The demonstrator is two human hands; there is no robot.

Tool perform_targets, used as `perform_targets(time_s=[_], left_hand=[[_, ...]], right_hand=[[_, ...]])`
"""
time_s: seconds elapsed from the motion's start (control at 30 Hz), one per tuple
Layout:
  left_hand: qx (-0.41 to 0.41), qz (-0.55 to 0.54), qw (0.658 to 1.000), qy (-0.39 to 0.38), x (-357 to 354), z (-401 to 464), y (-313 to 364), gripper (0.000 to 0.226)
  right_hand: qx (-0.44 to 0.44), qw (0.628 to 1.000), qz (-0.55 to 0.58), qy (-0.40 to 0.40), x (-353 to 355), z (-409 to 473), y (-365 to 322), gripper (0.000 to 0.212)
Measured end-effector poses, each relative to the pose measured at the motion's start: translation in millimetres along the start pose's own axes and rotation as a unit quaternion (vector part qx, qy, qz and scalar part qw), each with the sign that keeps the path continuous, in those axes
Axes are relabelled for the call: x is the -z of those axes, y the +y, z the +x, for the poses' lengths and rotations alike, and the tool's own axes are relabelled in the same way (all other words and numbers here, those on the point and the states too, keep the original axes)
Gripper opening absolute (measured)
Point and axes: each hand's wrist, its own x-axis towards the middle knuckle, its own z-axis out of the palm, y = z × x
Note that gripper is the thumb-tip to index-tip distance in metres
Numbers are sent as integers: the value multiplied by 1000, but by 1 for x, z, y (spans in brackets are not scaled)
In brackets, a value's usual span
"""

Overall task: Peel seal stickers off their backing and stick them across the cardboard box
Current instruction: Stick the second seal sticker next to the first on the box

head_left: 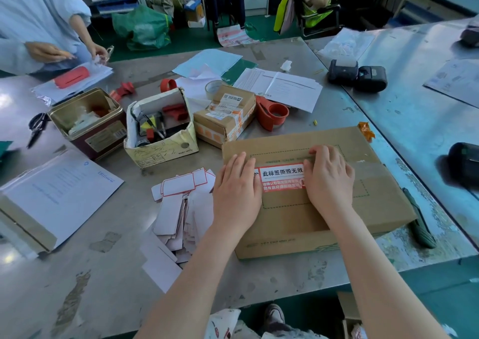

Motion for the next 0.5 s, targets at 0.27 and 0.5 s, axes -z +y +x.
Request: perform_targets(time_s=[0.27,0.5], left_hand=[[-4,5,1000,-19,0,0,-2,52],[-19,8,999,-47,4,-3,-6,56]], right_hand=[[83,993,-44,-71,5,-4,8,43],[102,991,-15,-84,10,-7,10,31]])
